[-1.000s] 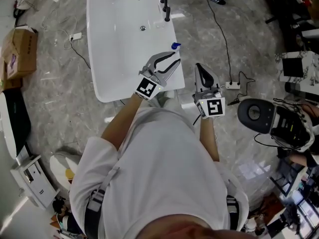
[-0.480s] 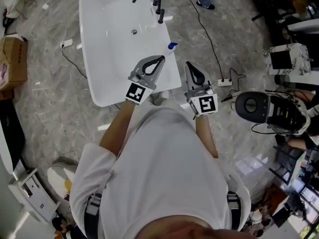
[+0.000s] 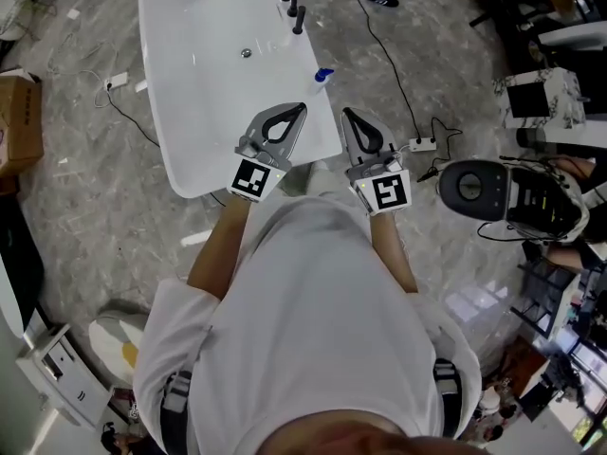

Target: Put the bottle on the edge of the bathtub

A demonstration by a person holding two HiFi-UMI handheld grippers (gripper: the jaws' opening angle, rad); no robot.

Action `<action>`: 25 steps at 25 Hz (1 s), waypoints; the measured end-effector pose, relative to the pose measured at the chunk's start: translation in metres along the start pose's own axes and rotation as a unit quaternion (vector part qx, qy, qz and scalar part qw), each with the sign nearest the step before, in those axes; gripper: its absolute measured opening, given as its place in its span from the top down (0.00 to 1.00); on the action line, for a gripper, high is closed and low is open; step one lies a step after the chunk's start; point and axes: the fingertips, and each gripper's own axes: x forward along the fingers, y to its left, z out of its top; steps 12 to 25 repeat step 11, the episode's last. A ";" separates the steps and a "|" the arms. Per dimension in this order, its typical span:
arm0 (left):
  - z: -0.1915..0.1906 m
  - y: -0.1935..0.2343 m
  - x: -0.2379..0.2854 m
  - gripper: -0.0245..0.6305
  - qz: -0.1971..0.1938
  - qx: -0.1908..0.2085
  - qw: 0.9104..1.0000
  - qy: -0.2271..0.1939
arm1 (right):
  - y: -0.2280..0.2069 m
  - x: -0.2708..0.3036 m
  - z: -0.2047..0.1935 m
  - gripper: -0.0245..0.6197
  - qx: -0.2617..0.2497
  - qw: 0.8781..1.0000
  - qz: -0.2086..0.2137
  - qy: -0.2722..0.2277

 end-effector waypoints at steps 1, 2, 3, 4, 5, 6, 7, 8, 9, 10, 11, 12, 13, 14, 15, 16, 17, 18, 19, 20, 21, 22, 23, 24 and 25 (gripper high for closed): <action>-0.001 0.001 0.002 0.96 0.003 0.002 1.000 0.002 | -0.002 0.002 0.000 0.96 0.004 1.000 0.005 -0.005; -0.002 0.003 0.003 0.96 0.005 0.002 1.000 0.007 | -0.003 0.004 -0.001 0.96 0.007 1.000 0.012 -0.008; -0.006 0.006 0.003 0.96 0.007 0.000 1.000 0.015 | -0.003 0.007 -0.003 0.96 0.009 1.000 0.019 -0.008; -0.010 0.009 0.003 0.96 0.009 -0.006 1.000 0.024 | -0.003 0.010 -0.006 0.96 0.009 1.000 0.026 -0.004; -0.013 0.011 0.002 0.96 0.012 -0.013 0.999 0.030 | -0.004 0.013 -0.009 0.96 0.008 0.999 0.033 0.002; -0.015 0.013 0.002 0.96 0.016 -0.018 0.999 0.034 | -0.005 0.015 -0.010 0.96 0.006 0.999 0.041 0.006; -0.016 0.016 0.003 0.96 0.021 -0.020 0.999 0.036 | -0.005 0.018 -0.010 0.96 0.003 0.999 0.048 0.007; -0.016 0.018 0.005 0.96 0.026 -0.020 0.999 0.037 | -0.007 0.022 -0.009 0.96 -0.001 0.999 0.054 0.006; -0.016 0.021 0.007 0.96 0.032 -0.020 0.999 0.037 | -0.008 0.026 -0.008 0.96 -0.004 0.998 0.060 0.005; -0.016 0.024 0.009 0.96 0.037 -0.019 0.998 0.038 | -0.010 0.030 -0.008 0.96 -0.007 0.998 0.065 0.003; -0.016 0.028 0.011 0.96 0.042 -0.018 0.998 0.040 | -0.012 0.034 -0.007 0.96 -0.009 0.998 0.070 0.001; -0.016 0.028 0.011 0.96 0.042 -0.018 0.998 0.040 | -0.012 0.034 -0.007 0.96 -0.009 0.998 0.070 0.001; -0.016 0.028 0.011 0.96 0.042 -0.018 0.998 0.040 | -0.012 0.034 -0.007 0.96 -0.009 0.998 0.070 0.001; -0.016 0.028 0.011 0.96 0.042 -0.018 0.998 0.040 | -0.012 0.034 -0.007 0.96 -0.009 0.998 0.070 0.001; -0.016 0.028 0.011 0.96 0.042 -0.018 0.998 0.040 | -0.012 0.034 -0.007 0.96 -0.009 0.998 0.070 0.001; -0.016 0.028 0.011 0.96 0.042 -0.018 0.998 0.040 | -0.012 0.034 -0.007 0.96 -0.009 0.998 0.070 0.001; -0.016 0.028 0.011 0.96 0.042 -0.018 0.998 0.040 | -0.012 0.034 -0.007 0.96 -0.009 0.998 0.070 0.001; -0.016 0.028 0.011 0.96 0.042 -0.018 0.998 0.040 | -0.012 0.034 -0.007 0.96 -0.009 0.998 0.070 0.001; -0.016 0.028 0.011 0.96 0.042 -0.018 0.998 0.040 | -0.012 0.034 -0.007 0.96 -0.009 0.998 0.070 0.001; -0.016 0.028 0.011 0.96 0.042 -0.018 0.998 0.040 | -0.012 0.034 -0.007 0.96 -0.009 0.998 0.070 0.001; -0.016 0.028 0.011 0.96 0.042 -0.018 0.998 0.040 | -0.012 0.034 -0.007 0.96 -0.009 0.998 0.070 0.001; -0.016 0.028 0.011 0.96 0.042 -0.018 0.998 0.040 | -0.012 0.034 -0.007 0.96 -0.009 0.998 0.070 0.001; -0.016 0.028 0.011 0.96 0.042 -0.018 0.998 0.040 | -0.012 0.034 -0.007 0.96 -0.009 0.998 0.070 0.001; -0.016 0.028 0.011 0.96 0.042 -0.018 0.998 0.040 | -0.012 0.034 -0.007 0.96 -0.009 0.998 0.070 0.001; -0.016 0.028 0.011 0.96 0.042 -0.018 0.998 0.040 | -0.012 0.034 -0.007 0.96 -0.009 0.998 0.070 0.001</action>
